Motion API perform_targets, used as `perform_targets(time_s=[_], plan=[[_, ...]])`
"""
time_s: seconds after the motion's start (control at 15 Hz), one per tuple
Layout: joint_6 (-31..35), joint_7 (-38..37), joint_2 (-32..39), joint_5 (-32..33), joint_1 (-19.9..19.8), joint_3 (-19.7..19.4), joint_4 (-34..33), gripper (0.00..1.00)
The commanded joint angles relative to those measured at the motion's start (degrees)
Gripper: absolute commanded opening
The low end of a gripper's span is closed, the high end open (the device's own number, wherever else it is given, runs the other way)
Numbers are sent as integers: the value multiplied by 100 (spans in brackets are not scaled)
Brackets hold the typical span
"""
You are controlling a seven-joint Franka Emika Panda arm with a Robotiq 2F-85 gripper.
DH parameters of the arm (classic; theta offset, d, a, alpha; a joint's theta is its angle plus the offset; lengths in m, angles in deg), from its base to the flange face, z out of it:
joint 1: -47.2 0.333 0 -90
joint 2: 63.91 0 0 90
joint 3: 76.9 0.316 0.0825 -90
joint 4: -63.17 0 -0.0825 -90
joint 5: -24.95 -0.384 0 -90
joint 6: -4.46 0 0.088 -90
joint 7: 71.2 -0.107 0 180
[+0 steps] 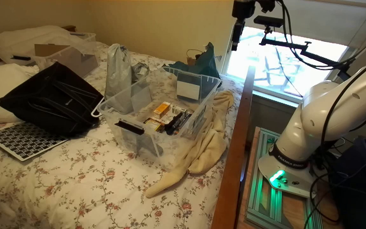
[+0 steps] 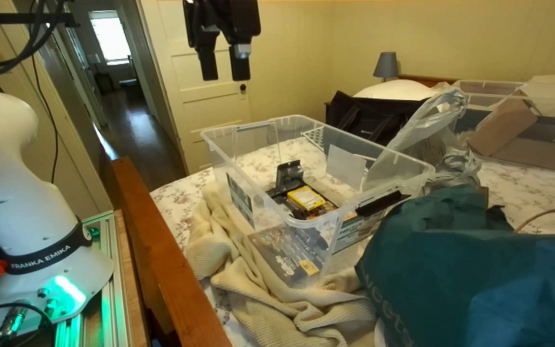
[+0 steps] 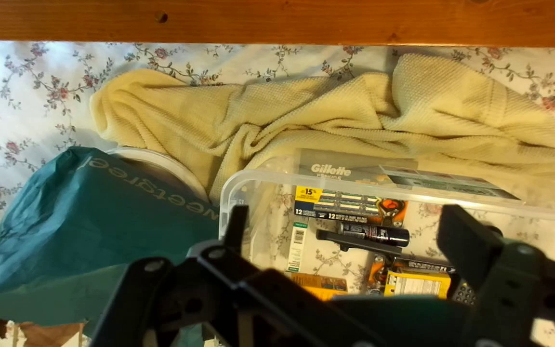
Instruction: Remove one box from the storage container
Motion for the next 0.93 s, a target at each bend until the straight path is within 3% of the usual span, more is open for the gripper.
perform_targets(time_s=[0.0,0.4,0.87], plan=[[83,-53,422,-77,164,76,-277,100],[602,-357,1268,-281,357,261,-724,100],[1745,-524,1926,-1010,408,371,-861,100]])
